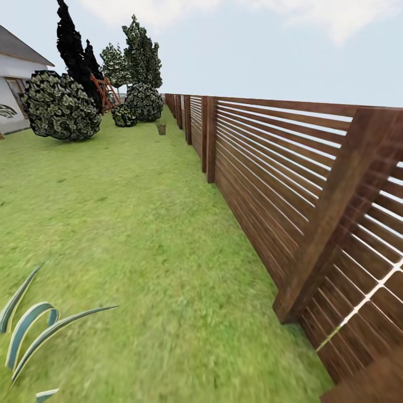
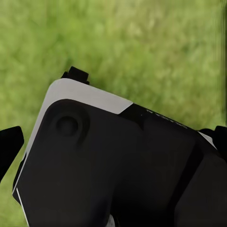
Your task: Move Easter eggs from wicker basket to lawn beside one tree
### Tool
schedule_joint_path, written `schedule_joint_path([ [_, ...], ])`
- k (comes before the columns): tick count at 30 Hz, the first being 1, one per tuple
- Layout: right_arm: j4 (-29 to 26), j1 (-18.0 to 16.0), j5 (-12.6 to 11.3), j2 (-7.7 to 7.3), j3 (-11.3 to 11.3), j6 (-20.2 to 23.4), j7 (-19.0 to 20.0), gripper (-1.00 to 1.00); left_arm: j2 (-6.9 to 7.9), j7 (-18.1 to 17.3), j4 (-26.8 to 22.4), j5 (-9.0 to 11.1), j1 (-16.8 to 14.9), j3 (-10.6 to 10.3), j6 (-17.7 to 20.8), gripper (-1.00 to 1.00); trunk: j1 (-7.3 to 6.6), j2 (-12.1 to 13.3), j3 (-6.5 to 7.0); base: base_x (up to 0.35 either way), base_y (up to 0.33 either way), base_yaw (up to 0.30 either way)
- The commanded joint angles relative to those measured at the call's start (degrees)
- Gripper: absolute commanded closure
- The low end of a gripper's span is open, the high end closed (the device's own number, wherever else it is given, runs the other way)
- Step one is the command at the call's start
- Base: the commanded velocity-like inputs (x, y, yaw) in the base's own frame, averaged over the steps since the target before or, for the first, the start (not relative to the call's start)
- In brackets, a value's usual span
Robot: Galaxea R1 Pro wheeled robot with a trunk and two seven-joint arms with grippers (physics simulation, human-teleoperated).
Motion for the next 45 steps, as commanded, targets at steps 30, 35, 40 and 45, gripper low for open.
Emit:
schedule_joint_path([
  [30, -0.1, 0.0, -0.1, 0.0, 0.0, -0.2, 0.1, -1.0, 0.0, 0.0, 0.0, 0.0, 0.0, 0.0, 0.0, -1.0, 0.0, 0.0, 0.0, 0.332, 0.0, 0.0],
  [35, -0.1, 0.0, -0.1, 0.0, 0.0, -0.2, 0.1, -1.0, 0.0, 0.0, 0.0, 0.0, 0.0, 0.0, 0.0, -1.0, 0.0, 0.0, 0.0, 0.332, 0.0, 0.0],
  [40, -0.1, 0.0, -0.1, 0.0, 0.0, -0.2, 0.1, -1.0, 0.0, 0.0, 0.0, 0.0, 0.0, 0.0, 0.0, -1.0, 0.0, 0.0, 0.0, 0.332, 0.0, 0.0],
  [45, -0.1, 0.0, -0.1, -0.01, 0.0, -0.2, 0.1, -1.0, 0.0, 0.0, 0.0, 0.0, 0.0, 0.0, 0.0, -1.0, 0.0, 0.0, 0.0, 0.332, 0.0, 0.0],
])
